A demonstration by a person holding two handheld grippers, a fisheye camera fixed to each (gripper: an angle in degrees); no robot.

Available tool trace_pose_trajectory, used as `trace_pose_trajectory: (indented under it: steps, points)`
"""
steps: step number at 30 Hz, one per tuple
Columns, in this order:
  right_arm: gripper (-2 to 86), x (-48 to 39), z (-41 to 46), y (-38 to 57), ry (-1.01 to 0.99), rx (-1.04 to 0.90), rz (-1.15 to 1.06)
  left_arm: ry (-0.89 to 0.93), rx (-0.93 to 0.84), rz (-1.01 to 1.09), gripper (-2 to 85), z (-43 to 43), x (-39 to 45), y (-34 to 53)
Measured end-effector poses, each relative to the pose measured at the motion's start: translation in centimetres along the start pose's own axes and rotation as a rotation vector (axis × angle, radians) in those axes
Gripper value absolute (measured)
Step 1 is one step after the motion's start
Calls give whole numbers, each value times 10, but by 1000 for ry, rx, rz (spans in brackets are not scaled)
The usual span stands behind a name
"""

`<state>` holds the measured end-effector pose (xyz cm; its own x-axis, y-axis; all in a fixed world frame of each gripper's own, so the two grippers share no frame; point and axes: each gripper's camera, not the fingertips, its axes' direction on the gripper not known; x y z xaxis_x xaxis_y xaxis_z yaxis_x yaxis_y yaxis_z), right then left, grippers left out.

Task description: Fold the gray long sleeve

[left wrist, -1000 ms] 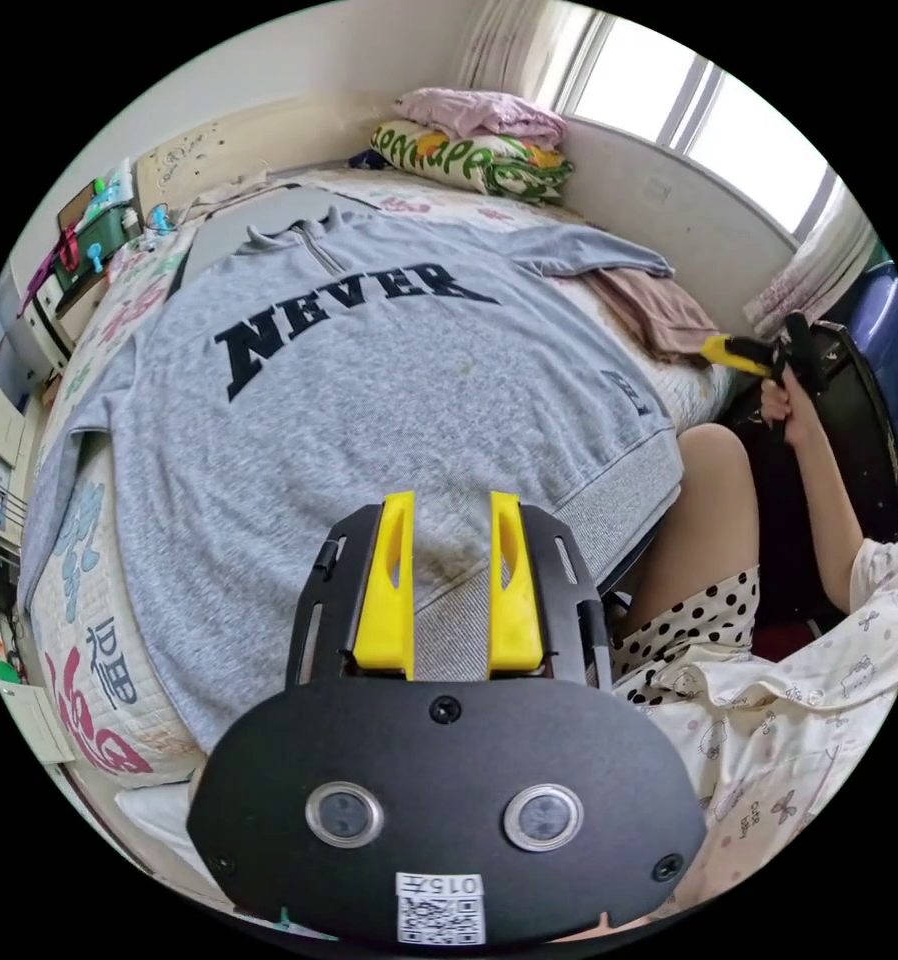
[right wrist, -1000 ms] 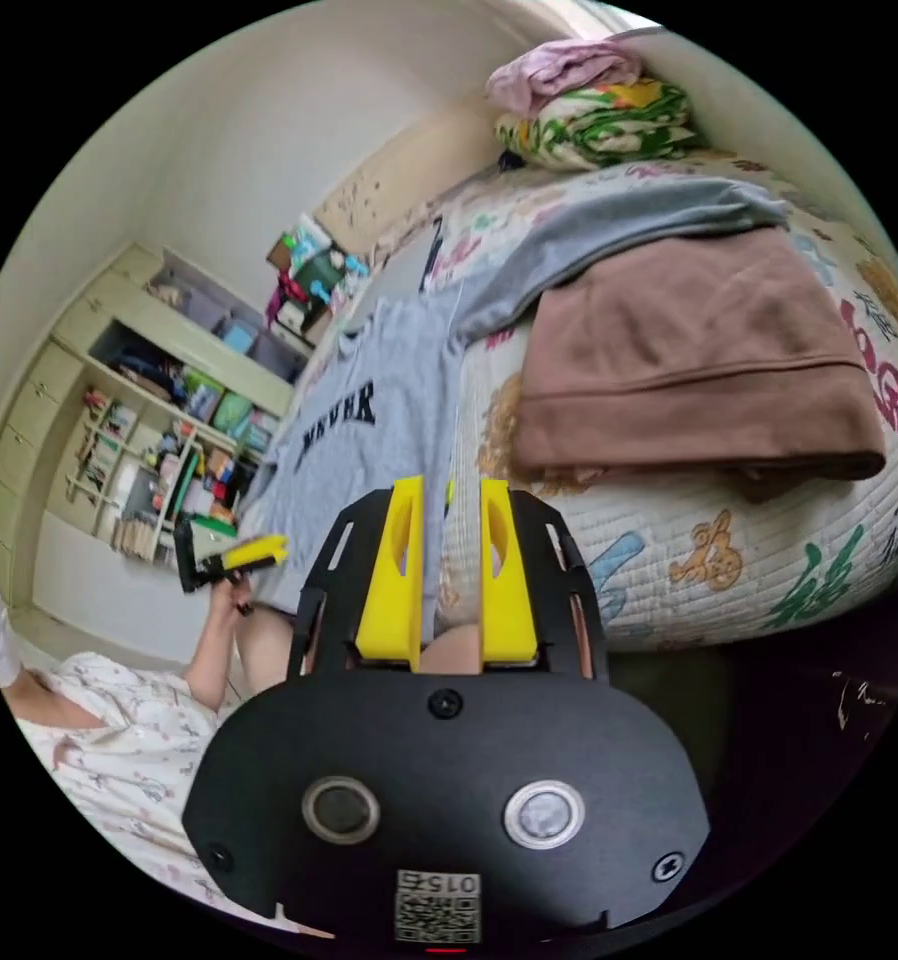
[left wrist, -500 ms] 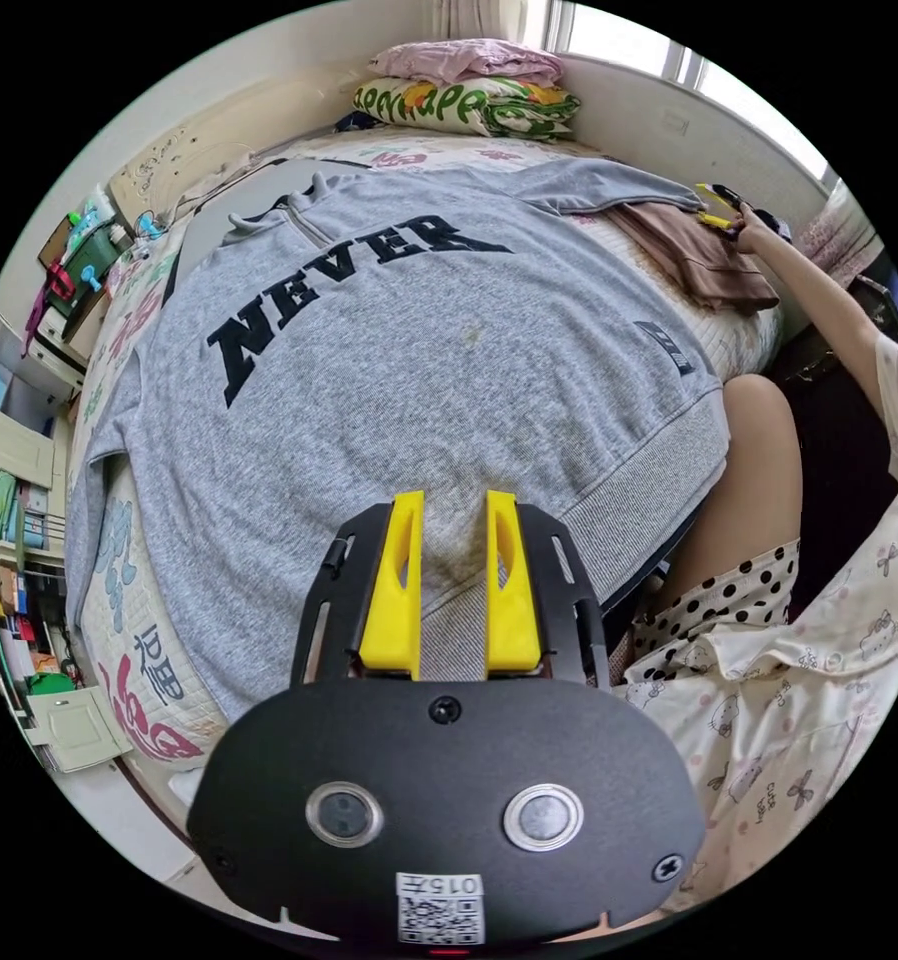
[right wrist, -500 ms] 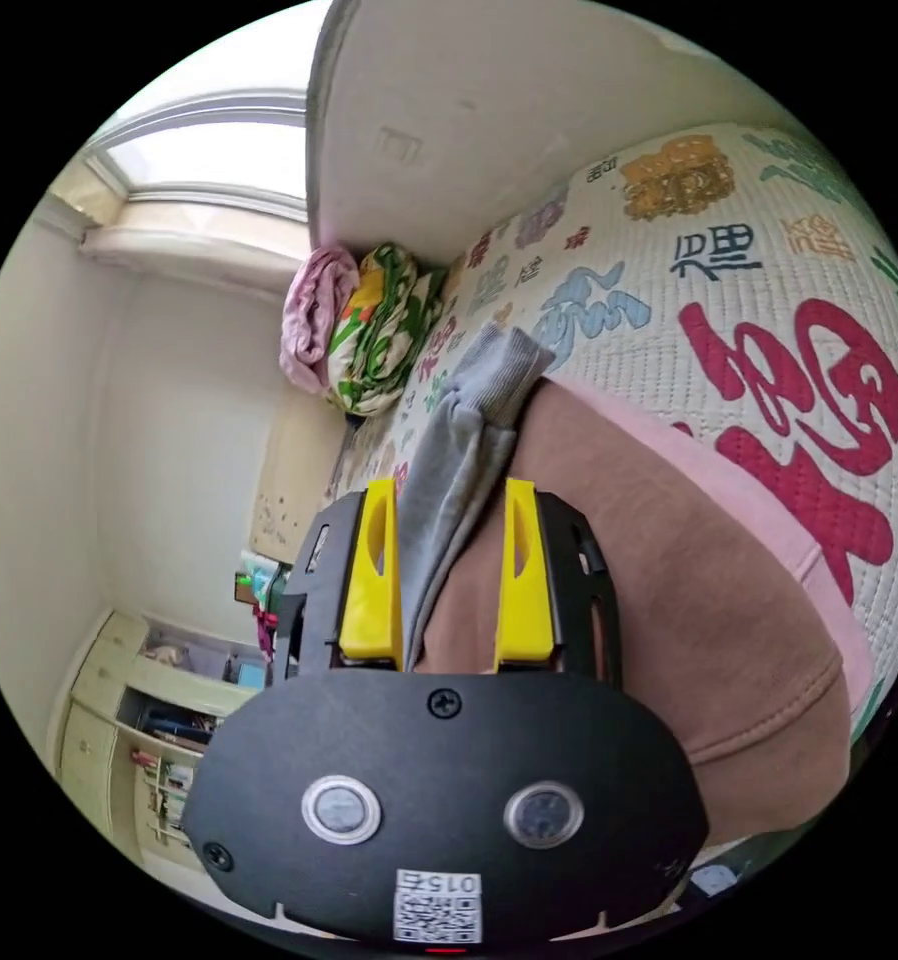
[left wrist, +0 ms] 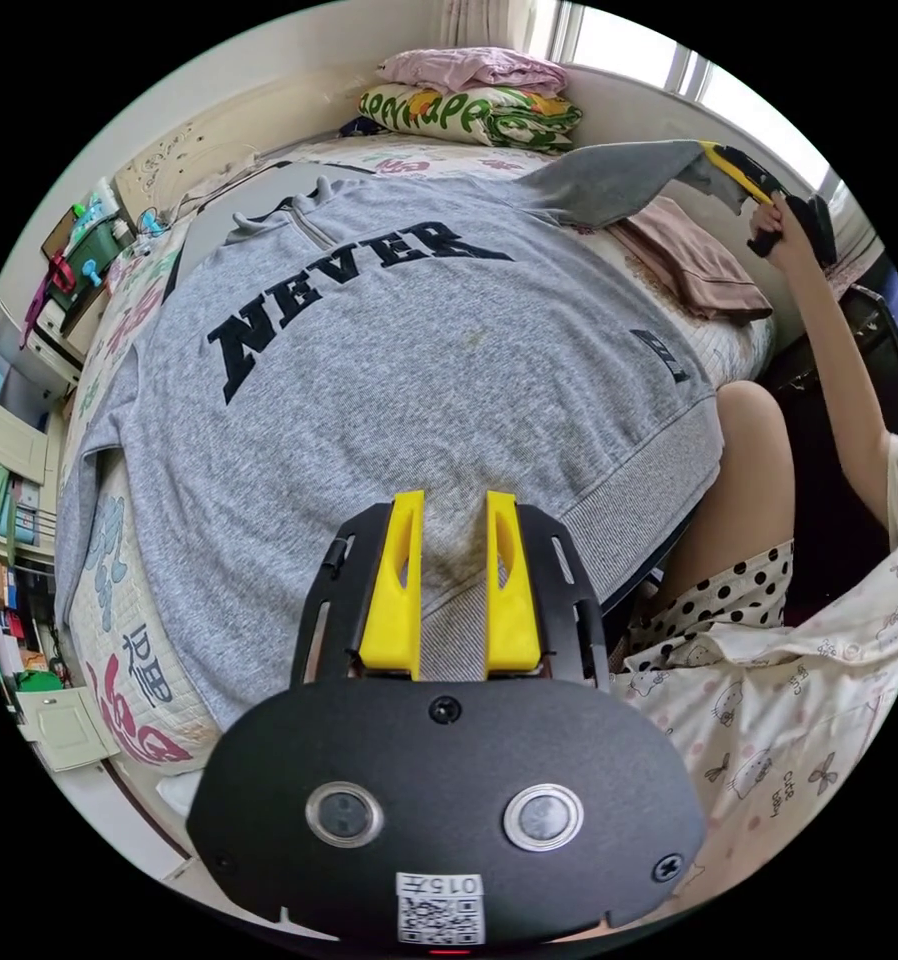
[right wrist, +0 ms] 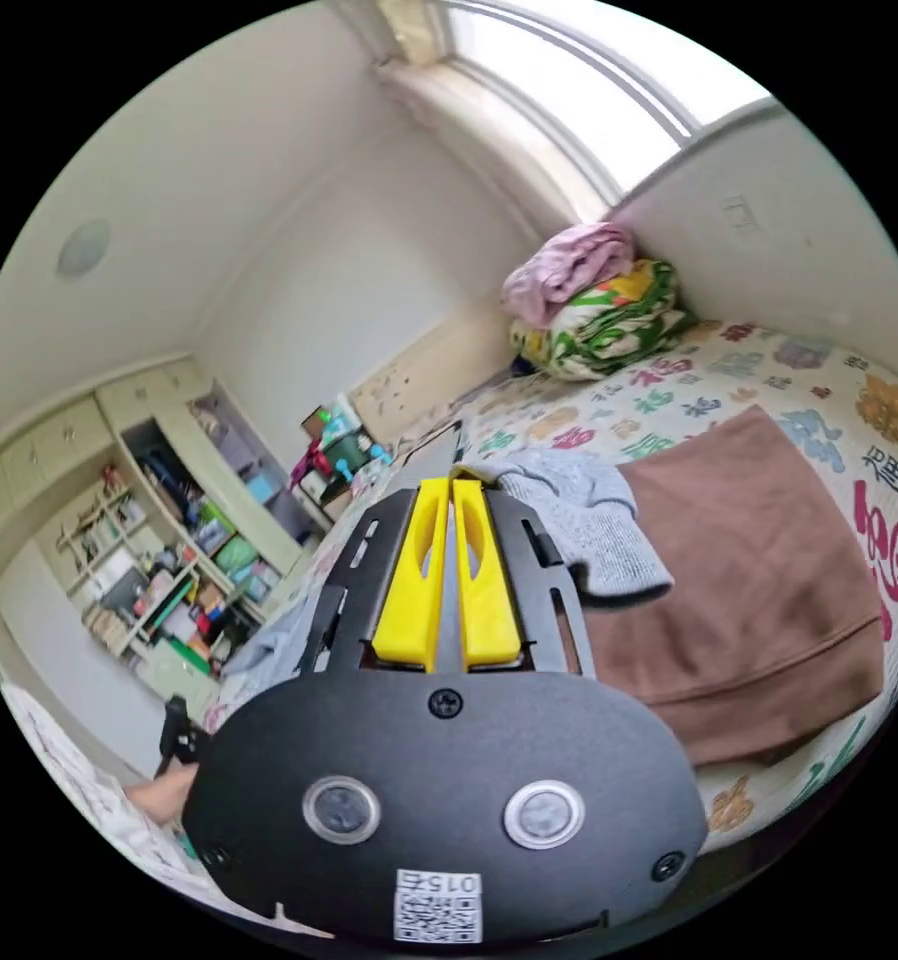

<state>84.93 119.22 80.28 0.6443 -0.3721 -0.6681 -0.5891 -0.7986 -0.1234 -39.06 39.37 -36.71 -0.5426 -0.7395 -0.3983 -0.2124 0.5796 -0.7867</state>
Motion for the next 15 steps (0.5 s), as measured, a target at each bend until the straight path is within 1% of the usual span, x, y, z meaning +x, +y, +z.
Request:
trace_pose_trajectory:
  steps: [1, 3, 4, 6, 8, 11, 13, 15]
  points:
    - [0, -14, 8, 20, -4, -29, -24, 5, 4, 1, 92, 1, -1, 1]
    - [-1, -58, 49, 106, -4, -203, -115, 38, 24, -6, 90, 3, -8, 5]
    - [-1, -66, 61, 128, 3, -255, -133, 50, 31, -11, 89, 3, -10, 7]
    - [-1, -90, 96, 211, 74, -429, -189, 102, 69, -55, 82, 7, -24, 15]
    - [-1, -95, 100, 254, 171, -433, -167, 174, 93, -108, 78, 11, -38, 22]
    - [-1, -78, 86, 289, 136, -349, -14, 284, 112, -184, 73, 20, -59, 31]
    - [-1, -68, 86, 298, 129, -365, 13, 299, 117, -202, 63, 24, -64, 35]
    - [0, -63, 87, 308, 172, -394, -21, 265, 134, -200, 53, 28, -63, 41]
